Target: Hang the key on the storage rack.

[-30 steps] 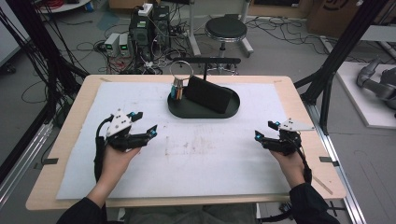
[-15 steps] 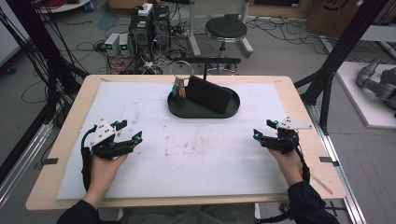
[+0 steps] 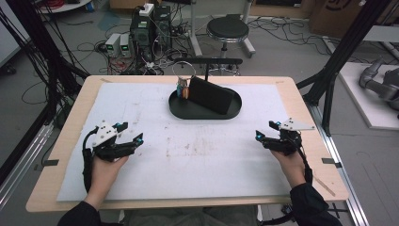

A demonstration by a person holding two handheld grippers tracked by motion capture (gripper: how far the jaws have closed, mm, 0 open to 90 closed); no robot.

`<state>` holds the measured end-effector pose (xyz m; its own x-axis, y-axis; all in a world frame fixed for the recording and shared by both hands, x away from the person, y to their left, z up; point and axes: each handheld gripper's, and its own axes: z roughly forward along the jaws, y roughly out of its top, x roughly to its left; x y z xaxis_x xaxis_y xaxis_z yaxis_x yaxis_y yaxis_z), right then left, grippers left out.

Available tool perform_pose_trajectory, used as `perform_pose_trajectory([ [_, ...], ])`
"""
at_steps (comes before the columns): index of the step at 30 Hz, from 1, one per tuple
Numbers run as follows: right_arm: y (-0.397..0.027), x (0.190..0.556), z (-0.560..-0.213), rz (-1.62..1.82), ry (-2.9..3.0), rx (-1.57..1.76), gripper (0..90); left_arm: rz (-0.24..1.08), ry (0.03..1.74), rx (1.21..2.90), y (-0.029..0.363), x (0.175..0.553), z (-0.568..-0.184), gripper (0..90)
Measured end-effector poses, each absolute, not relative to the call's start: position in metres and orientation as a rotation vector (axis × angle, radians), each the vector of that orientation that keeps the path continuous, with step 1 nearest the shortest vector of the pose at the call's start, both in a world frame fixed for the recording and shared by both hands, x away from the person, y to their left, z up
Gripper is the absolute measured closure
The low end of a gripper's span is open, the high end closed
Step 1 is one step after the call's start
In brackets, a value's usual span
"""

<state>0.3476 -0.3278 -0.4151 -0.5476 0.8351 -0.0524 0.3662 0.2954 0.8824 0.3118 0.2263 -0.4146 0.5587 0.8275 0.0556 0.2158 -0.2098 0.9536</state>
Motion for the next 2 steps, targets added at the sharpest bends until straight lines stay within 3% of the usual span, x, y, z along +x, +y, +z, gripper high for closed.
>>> perform_pose_trajectory([
  [2, -0.3288, 0.3474, -0.4151, 1.196, 2.053, 1.070, 29.6, 0.713, 0.869, 1.721, 0.2256, 0.3122, -0.4140, 26.6],
])
